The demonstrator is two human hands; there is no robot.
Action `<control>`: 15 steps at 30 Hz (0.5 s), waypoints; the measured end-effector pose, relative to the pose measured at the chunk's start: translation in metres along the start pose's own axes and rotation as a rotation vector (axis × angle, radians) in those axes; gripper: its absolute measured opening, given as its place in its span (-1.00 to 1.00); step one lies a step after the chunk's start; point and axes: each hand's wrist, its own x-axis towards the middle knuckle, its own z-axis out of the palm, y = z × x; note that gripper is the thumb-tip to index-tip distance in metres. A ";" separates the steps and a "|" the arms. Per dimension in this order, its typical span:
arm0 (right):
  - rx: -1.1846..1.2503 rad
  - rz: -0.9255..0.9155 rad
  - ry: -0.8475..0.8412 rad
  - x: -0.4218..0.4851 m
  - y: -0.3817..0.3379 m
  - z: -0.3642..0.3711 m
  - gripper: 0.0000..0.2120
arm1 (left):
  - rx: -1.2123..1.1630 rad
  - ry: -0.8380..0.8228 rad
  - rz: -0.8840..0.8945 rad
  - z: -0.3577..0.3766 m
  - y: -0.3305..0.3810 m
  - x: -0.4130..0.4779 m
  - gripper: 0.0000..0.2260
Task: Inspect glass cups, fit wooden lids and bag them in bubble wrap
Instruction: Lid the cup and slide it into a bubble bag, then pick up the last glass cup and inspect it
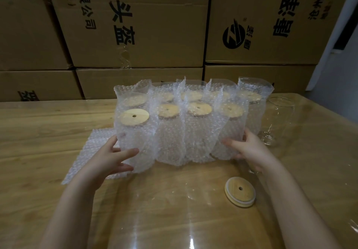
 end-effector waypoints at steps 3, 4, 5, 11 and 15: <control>-0.006 0.001 -0.016 0.001 0.001 0.000 -0.40 | 0.007 0.015 -0.020 0.003 0.002 0.000 -0.47; -0.005 0.001 -0.021 0.001 0.001 0.000 -0.43 | 0.007 0.019 -0.028 0.004 0.003 -0.001 -0.46; -0.003 -0.001 -0.024 0.001 0.001 0.000 -0.44 | 0.004 0.020 -0.035 0.005 0.004 -0.002 -0.46; 0.004 0.008 -0.034 0.001 0.001 -0.002 -0.44 | 0.008 0.051 -0.080 0.009 0.009 -0.006 -0.46; 0.010 0.028 -0.045 0.001 -0.001 -0.003 -0.38 | 0.134 0.102 -0.077 0.017 0.015 -0.011 -0.54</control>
